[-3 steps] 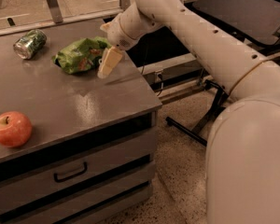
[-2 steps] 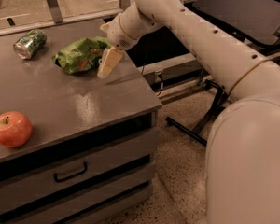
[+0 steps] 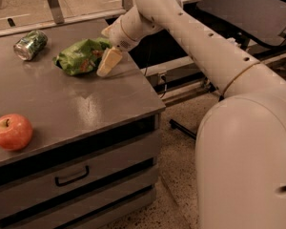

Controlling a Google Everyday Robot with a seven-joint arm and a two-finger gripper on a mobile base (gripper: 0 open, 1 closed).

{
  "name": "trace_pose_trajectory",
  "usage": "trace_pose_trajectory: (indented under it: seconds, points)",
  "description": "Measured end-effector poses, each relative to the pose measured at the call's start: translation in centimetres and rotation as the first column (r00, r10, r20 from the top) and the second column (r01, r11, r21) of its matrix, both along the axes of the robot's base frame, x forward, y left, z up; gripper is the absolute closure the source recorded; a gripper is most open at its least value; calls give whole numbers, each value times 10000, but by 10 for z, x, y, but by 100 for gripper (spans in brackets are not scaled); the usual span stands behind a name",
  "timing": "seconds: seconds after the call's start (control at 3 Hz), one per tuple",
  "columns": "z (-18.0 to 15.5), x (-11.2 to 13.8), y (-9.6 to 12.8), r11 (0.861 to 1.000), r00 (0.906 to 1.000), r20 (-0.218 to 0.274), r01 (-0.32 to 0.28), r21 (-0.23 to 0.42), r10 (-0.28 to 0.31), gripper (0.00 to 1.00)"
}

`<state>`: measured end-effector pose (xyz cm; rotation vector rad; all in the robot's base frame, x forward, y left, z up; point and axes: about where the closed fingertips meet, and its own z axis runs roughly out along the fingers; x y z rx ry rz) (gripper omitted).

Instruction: Move green rice chip bag near apple

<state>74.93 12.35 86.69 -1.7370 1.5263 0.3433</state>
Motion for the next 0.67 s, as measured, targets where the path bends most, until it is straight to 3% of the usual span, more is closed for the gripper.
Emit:
trace_pose_trajectory:
  seconds: [0.67]
  points:
    - [-6, 9, 11, 9989, 9998, -192, 41, 465, -32, 61]
